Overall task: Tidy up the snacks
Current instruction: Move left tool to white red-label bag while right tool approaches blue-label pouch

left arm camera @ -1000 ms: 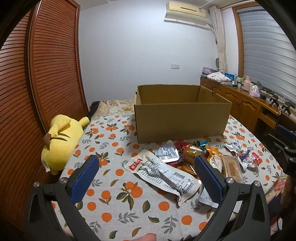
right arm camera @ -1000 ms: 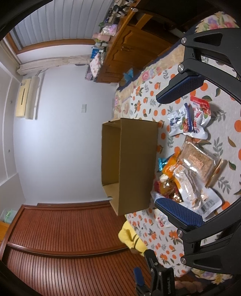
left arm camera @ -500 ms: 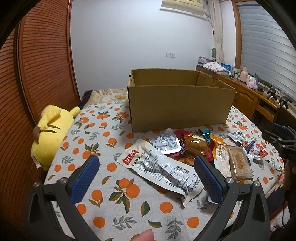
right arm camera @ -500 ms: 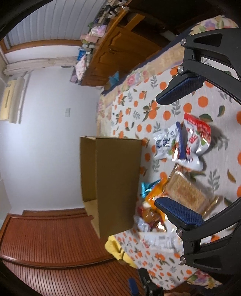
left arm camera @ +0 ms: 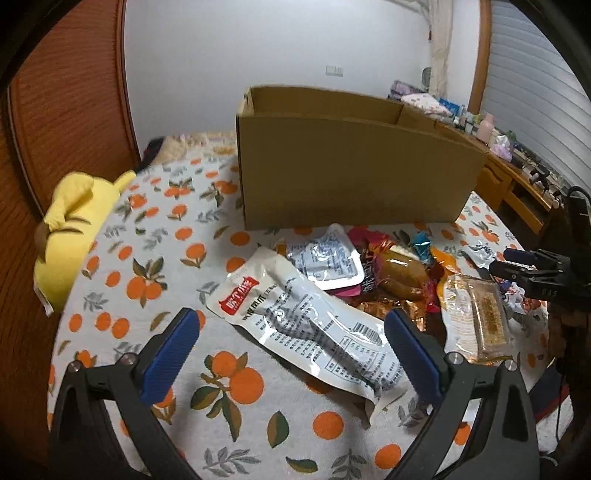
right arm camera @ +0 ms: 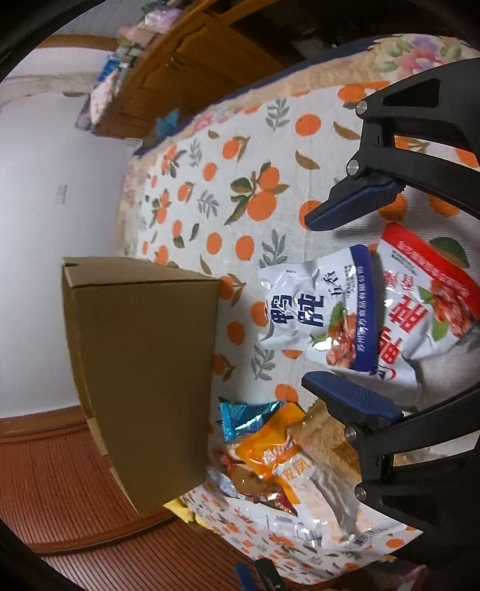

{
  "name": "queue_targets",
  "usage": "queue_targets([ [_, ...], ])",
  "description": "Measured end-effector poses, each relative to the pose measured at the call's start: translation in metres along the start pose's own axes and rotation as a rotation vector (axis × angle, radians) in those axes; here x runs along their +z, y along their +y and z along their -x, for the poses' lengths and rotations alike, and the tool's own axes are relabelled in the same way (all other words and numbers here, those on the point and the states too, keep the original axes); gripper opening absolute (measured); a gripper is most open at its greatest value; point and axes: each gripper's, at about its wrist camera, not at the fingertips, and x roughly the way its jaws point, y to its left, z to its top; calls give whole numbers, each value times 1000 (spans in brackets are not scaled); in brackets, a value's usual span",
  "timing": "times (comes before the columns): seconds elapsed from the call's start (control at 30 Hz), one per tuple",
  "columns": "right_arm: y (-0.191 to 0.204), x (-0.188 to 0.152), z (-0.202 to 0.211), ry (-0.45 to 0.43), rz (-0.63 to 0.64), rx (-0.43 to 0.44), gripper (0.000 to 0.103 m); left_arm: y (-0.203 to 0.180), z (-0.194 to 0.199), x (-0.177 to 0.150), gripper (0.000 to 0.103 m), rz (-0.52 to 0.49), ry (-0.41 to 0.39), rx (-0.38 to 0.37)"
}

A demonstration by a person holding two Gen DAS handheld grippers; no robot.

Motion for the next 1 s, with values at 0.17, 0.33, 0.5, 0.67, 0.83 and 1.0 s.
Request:
queue_targets([
  [0.17,-5,7,-13,46,20,6,78,6,-20,3,100,41,72,-10],
  [0.33,-4,7,-18,46,45,-12,78,5,-33,5,100,60,116,2],
  [0.5,-2,7,-19,47,47,-23,79,-2,-47,5,100,56,164,6],
  [0.67,-2,7,-20,48,51,-41,79,-6,-56,4,100,53,189,3],
  [0.83,-2,6,-20,46,47,-38,79,9,-51,1,100,74,195,1],
  [1.0,1,5,-22,52,62,-62,80,29,-42,-5,95,100,194,11],
])
